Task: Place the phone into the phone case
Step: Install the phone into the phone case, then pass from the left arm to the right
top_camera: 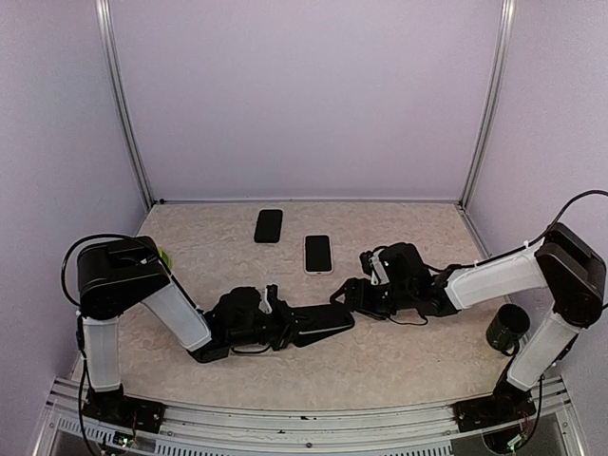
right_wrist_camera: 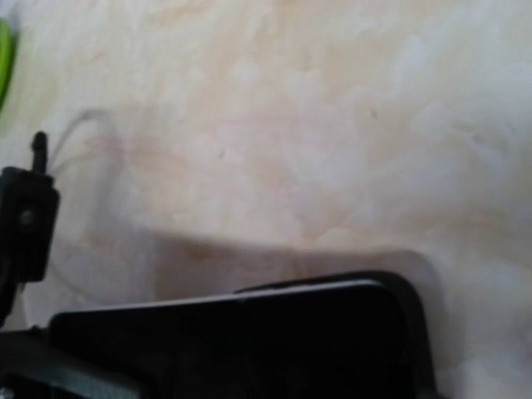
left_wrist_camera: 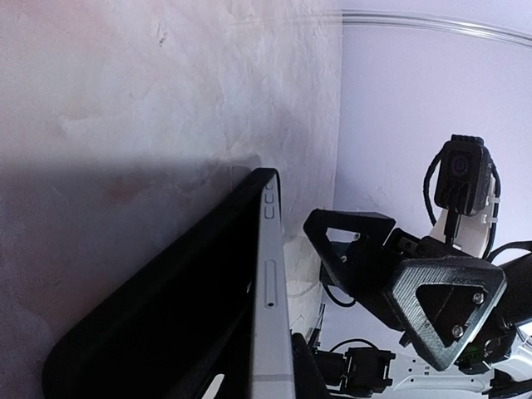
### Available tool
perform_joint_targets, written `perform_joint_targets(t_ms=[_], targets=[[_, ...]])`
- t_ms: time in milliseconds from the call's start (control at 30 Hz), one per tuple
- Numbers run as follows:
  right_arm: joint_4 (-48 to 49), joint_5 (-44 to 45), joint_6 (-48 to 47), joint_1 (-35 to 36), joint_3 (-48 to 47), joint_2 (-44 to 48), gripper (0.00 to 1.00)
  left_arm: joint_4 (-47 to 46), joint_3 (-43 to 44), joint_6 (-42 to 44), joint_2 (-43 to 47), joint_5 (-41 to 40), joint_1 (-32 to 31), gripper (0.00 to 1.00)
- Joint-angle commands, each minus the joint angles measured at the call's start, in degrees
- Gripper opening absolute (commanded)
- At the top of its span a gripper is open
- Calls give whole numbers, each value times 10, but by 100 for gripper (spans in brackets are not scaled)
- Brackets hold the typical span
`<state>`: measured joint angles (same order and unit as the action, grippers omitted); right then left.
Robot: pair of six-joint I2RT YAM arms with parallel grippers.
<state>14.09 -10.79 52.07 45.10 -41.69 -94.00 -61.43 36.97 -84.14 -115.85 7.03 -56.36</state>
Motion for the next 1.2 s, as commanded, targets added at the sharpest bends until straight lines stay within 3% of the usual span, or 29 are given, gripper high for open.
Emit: perform_joint_targets(t_ms=[0,533,1167], targets=[[-31,-25,-25,-24,3,24,77,-66,-7,24,5,10,-1,0],[-44,-168,-110,-69,-8,12,77,-160,-3,56,-3,59,-4,0],[80,-352,-91,-71,14,-16,73,-188,17,79,-13,115,-9,0]])
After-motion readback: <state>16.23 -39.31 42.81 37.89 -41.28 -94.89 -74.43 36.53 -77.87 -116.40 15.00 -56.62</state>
